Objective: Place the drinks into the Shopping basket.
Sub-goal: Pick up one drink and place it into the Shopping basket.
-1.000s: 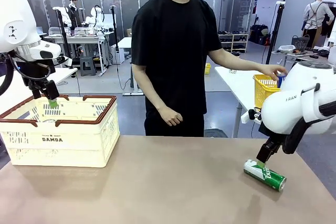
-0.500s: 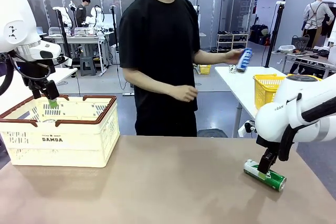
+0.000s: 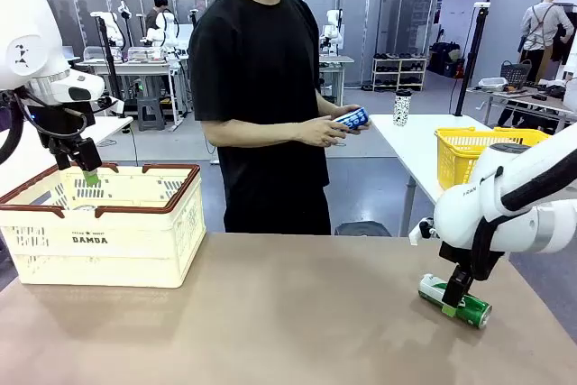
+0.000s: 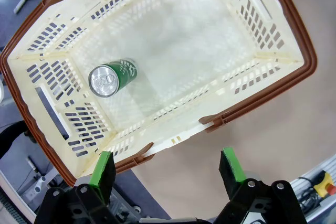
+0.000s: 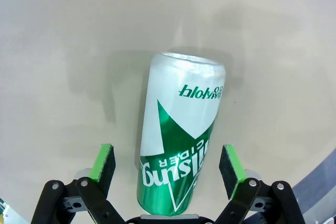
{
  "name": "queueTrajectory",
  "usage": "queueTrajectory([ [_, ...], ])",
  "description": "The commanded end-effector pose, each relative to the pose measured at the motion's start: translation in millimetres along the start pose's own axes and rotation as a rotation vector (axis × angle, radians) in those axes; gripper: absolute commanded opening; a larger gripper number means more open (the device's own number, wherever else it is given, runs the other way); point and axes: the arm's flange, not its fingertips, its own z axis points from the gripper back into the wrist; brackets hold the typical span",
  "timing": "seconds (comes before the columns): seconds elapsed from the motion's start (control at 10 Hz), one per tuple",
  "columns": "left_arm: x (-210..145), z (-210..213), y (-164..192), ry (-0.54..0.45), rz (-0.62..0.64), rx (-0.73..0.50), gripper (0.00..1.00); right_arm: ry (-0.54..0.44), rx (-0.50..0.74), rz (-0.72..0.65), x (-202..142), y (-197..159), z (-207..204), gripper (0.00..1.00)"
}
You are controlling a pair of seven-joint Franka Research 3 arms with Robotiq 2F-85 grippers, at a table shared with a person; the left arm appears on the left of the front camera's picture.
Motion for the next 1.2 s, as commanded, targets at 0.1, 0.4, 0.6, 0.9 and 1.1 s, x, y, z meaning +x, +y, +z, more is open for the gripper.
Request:
queueTrajectory([
  [0.1,2.8,0.6,0.4,-0.002,0.017,0.001,1.0,-0.008,0.016,0.016,4.3,-10.7,-9.8,1.0],
  [0.4,2.8,0.6,0.4,-0.002,0.017,0.001,1.0,-0.011,-0.027,-0.014,4.0,-13.8,-12.9,0.72],
  [0.6,2.8,0.6,0.4,-0.002,0.017,0.001,1.0,-0.015,-0.034,-0.028,4.0,-14.5,-13.8,0.53],
  [0.9,2.8,0.6,0.4,-0.002,0.017,0.001,1.0,-0.019,-0.042,-0.049,4.7,-11.7,-13.0,0.26],
  [1.1,2.8,0.6,0.4,-0.002,0.017,0.001,1.0,-0.023,-0.056,-0.122,8.5,-6.5,-3.0,0.36],
])
